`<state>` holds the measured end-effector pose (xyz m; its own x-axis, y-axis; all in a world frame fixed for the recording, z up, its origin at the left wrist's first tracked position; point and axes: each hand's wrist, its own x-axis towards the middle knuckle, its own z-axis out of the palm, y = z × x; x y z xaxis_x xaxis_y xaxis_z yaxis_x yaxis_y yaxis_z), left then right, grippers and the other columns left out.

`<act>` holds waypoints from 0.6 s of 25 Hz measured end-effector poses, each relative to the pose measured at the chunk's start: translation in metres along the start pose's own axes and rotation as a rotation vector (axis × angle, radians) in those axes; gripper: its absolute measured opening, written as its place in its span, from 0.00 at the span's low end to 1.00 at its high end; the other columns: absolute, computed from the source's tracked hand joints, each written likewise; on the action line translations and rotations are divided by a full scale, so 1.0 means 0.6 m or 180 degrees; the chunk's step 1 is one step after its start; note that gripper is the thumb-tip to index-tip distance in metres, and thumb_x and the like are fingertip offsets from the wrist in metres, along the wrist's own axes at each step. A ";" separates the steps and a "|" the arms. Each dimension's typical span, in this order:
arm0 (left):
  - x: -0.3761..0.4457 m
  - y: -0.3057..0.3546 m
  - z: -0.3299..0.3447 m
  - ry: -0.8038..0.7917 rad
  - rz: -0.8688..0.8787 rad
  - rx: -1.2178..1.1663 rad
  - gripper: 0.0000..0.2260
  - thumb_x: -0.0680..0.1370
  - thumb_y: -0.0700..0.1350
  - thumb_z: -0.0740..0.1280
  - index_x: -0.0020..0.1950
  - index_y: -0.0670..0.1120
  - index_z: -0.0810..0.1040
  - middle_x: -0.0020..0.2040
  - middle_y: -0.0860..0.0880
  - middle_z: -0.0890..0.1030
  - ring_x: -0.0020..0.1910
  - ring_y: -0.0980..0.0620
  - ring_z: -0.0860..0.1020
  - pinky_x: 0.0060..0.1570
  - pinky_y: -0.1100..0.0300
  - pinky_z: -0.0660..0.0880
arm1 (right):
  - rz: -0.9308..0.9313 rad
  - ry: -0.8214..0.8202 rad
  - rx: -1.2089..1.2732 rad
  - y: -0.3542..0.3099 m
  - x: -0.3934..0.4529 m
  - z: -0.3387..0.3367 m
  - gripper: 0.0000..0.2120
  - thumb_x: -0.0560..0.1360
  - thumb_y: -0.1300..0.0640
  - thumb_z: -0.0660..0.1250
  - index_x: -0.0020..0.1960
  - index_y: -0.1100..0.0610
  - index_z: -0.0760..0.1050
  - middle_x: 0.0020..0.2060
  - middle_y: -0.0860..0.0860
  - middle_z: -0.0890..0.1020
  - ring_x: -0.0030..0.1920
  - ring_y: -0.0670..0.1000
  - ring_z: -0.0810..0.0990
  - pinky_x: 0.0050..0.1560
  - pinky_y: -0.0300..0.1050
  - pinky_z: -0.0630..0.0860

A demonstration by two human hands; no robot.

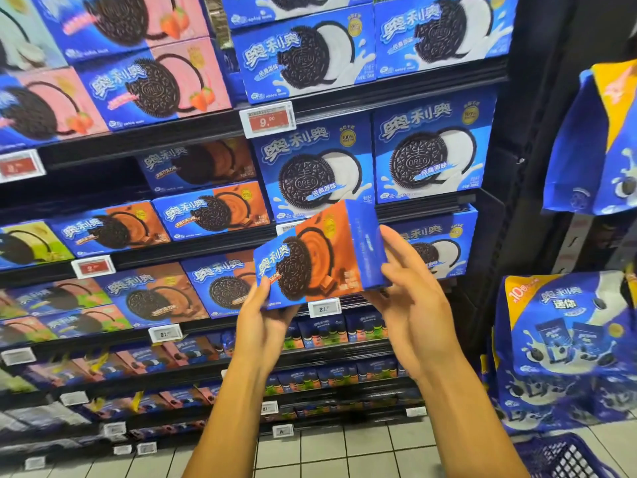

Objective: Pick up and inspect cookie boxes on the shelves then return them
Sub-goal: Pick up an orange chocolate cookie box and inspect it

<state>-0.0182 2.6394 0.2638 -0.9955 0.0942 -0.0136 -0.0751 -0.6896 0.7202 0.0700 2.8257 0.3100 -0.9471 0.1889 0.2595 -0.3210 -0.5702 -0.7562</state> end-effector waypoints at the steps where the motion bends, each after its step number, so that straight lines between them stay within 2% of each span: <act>1: 0.006 -0.005 0.001 0.0012 -0.0165 -0.0148 0.14 0.76 0.46 0.65 0.59 0.44 0.79 0.61 0.42 0.82 0.53 0.44 0.83 0.49 0.49 0.82 | -0.0083 -0.0105 -0.0103 0.001 -0.005 0.012 0.20 0.76 0.58 0.66 0.67 0.50 0.76 0.65 0.49 0.81 0.64 0.49 0.80 0.55 0.43 0.79; 4: 0.020 -0.023 0.003 -0.0048 -0.0479 -0.0262 0.12 0.77 0.48 0.65 0.55 0.43 0.81 0.58 0.39 0.81 0.49 0.43 0.82 0.44 0.51 0.82 | -0.0321 -0.0217 -0.0359 0.009 -0.019 0.043 0.22 0.73 0.60 0.70 0.67 0.53 0.74 0.64 0.50 0.82 0.66 0.50 0.78 0.62 0.41 0.76; 8: 0.030 -0.041 -0.007 -0.0090 -0.0450 -0.0343 0.17 0.84 0.46 0.57 0.51 0.46 0.86 0.51 0.43 0.85 0.46 0.46 0.84 0.46 0.51 0.81 | -0.0439 -0.0281 -0.0569 0.010 -0.028 0.066 0.24 0.71 0.62 0.74 0.66 0.55 0.76 0.61 0.47 0.83 0.65 0.46 0.79 0.59 0.36 0.76; 11: 0.028 -0.046 -0.014 -0.0202 -0.0390 -0.0561 0.17 0.83 0.47 0.59 0.46 0.44 0.85 0.49 0.41 0.84 0.46 0.44 0.85 0.42 0.51 0.81 | -0.0380 -0.0295 -0.0651 0.010 -0.034 0.071 0.25 0.69 0.60 0.73 0.66 0.56 0.76 0.60 0.46 0.84 0.63 0.45 0.80 0.58 0.38 0.78; 15: 0.032 -0.047 -0.028 -0.0276 -0.0360 -0.0442 0.17 0.84 0.48 0.57 0.54 0.46 0.86 0.54 0.44 0.85 0.49 0.46 0.84 0.44 0.52 0.81 | -0.0323 -0.0319 -0.0727 0.008 -0.039 0.074 0.25 0.69 0.60 0.73 0.65 0.55 0.77 0.60 0.45 0.84 0.63 0.44 0.80 0.57 0.37 0.78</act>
<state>-0.0360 2.6488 0.2317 -0.9719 0.2339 -0.0249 -0.1994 -0.7630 0.6149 0.0906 2.7832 0.3267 -0.9084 0.1493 0.3904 -0.4178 -0.3550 -0.8363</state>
